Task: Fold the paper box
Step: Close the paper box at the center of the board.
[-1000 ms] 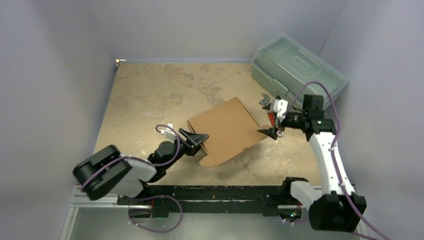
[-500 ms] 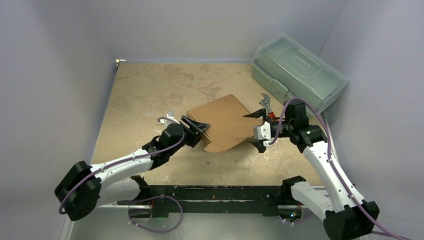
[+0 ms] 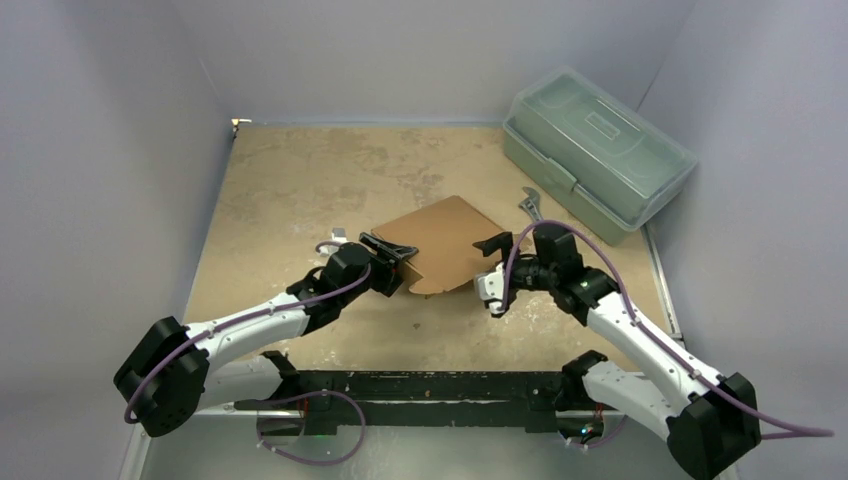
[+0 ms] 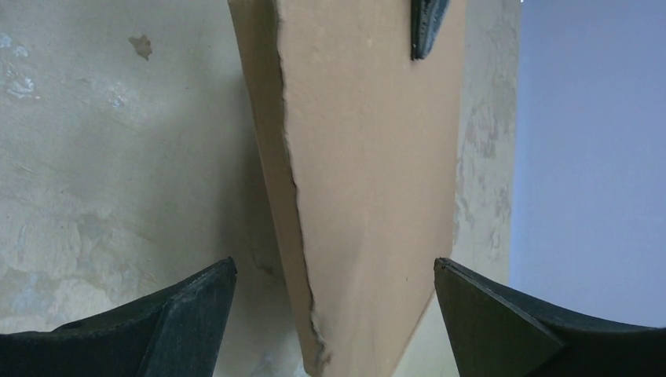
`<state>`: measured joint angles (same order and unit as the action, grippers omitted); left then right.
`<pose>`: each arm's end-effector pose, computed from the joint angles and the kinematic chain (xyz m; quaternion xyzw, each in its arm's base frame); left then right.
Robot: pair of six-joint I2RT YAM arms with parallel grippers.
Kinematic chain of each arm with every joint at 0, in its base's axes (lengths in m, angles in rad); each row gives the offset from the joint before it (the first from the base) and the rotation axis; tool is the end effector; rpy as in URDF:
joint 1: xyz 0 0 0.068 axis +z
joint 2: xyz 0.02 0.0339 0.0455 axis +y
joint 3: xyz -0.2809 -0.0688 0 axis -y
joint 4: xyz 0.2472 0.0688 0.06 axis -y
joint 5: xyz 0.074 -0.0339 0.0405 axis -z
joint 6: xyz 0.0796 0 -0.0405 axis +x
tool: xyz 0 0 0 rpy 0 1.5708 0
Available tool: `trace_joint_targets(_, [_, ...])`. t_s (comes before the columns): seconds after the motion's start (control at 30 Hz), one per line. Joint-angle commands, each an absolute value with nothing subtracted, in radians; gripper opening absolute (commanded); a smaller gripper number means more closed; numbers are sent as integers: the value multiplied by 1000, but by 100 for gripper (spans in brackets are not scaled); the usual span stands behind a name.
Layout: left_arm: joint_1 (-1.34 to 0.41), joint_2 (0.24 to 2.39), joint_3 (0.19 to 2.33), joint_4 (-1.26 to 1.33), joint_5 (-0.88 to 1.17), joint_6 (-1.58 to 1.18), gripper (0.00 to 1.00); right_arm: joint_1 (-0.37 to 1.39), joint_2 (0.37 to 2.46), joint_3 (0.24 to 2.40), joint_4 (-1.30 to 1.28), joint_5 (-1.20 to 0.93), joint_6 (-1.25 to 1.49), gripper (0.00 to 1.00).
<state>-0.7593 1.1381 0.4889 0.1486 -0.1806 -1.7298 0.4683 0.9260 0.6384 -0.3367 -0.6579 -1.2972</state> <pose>0.2050 -0.1748 0.1938 -0.4403 0.7364 -0.4562 0.2362 0.1711 0.1411 0.2453 -0.7442 0.4212 0.0895 0.5106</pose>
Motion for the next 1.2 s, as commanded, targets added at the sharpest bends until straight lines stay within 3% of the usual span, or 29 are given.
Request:
trace_joint_targets(0.0, [-750, 1107, 512, 165, -194, -1887, 28, 551, 954, 606, -135, -529, -1238, 99])
trace_joint_targets(0.53, [-746, 1095, 468, 271, -154, -1968, 28, 662, 988, 453, 233, -321, -1216, 97])
trace_joint_targets(0.83, [-746, 1099, 434, 336, -131, -1988, 31, 673, 996, 431, 325, -291, -1180, 83])
trace_joint_targets(1.17, [-747, 1091, 415, 368, -121, -2003, 46, 674, 996, 443, 307, -299, -1161, 62])
